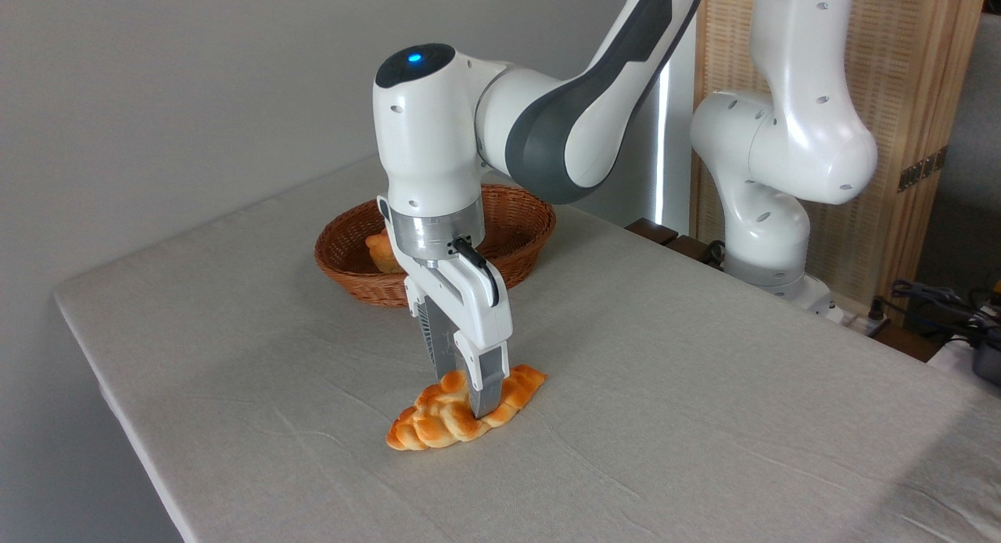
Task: Put bread into the basket
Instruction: 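Close the gripper on the middle of the braided loaf, then lift the braided loaf and carry it over the wicker basket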
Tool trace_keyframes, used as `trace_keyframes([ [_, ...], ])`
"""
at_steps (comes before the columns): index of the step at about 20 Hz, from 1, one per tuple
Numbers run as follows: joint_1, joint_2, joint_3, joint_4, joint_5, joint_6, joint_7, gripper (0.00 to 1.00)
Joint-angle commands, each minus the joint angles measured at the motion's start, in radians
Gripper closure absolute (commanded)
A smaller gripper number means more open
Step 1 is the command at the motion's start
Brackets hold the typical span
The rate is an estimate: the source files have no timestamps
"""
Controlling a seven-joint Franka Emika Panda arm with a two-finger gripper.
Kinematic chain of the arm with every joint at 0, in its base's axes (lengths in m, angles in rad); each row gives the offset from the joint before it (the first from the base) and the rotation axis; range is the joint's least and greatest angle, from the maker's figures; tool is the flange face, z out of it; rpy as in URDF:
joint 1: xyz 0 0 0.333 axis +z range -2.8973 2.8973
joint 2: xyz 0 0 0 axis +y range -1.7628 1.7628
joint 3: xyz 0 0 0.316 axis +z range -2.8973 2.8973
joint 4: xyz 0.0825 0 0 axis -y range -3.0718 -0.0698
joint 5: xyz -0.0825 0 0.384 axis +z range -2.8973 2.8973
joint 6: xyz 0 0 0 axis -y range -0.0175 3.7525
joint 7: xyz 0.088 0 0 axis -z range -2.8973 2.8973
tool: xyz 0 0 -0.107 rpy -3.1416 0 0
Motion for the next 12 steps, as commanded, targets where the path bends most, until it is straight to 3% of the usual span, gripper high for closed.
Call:
trace_keyframes([
  [1,-0.011,0.047,0.002,-0.011,-0.005,0.038,0.041,0.34],
  [4,-0.011,0.048,0.002,-0.011,-0.005,0.036,0.048,0.52],
  [8,-0.011,0.045,0.002,-0.002,-0.006,0.036,0.049,0.60],
  [11,-0.011,0.045,0.002,0.039,-0.016,0.036,0.045,0.87],
  [12,-0.010,0.045,0.002,0.050,-0.017,0.033,0.043,0.88],
])
